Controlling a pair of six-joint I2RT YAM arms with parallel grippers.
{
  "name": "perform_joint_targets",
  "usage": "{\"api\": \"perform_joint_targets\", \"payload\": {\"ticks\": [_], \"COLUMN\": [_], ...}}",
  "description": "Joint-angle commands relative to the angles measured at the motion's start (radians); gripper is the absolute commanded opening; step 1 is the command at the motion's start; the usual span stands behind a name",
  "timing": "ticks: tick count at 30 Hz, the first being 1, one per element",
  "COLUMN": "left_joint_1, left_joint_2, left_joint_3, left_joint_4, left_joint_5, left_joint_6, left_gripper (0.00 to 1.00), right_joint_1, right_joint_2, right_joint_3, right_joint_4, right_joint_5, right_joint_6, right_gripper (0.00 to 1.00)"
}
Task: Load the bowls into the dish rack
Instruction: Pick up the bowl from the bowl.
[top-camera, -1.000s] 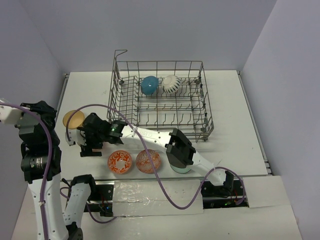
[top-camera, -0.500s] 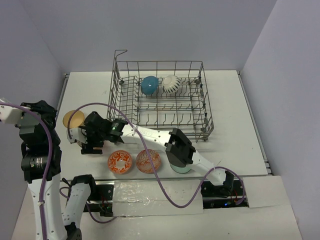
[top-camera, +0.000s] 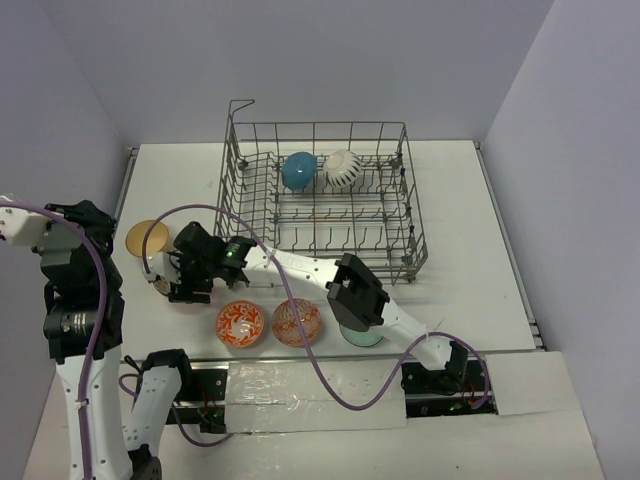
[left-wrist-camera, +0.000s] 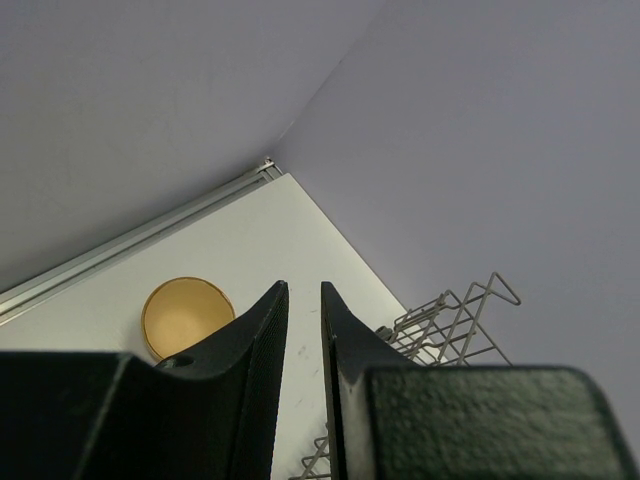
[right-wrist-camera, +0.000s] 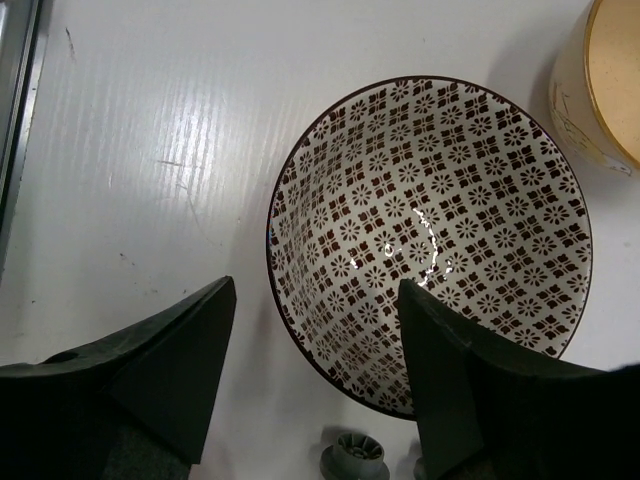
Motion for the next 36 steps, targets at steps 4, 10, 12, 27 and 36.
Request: {"api": "perform_joint_targets", "payload": {"ticks": [4, 10, 12, 27, 36], "left_joint_1": [-0.006, -0.012, -0.012, -0.023, -0.027], "left_joint_2": [0.006, 0.003, 0.002, 0.004, 0.003], "left_joint_3": [-0.002, -0.006, -0.006, -0.002, -0.002], "left_joint_4": [0.034, 0.037, 0.035, 0.037, 0.038], "left_joint_5": [-0.013, -0.016, -0.019, -0.016, -0.016], "left_joint_6": [0.015, 0.018, 0.019, 0.020, 0.023], "left_gripper": [0.25, 0.25, 0.25, 0.25, 0.25], "right_joint_1": [-0.012, -0.017, -0.018, -0.035, -0.037], "right_joint_2": [0.002, -0.009, -0.009, -0.021, -0.024], "right_joint_3": [-0.004, -0.006, -0.006, 0.002, -0.001], "right_joint_4": [0.033, 0.033, 0.035, 0.050, 0.065], "right_joint_5": [-0.013, -0.020, -0.024, -0.068, -0.068], "right_joint_6": [0.013, 0.019, 0.022, 0.056, 0.069], "right_gripper": [0.70, 0.66, 0.64, 0.40, 0.32]}}
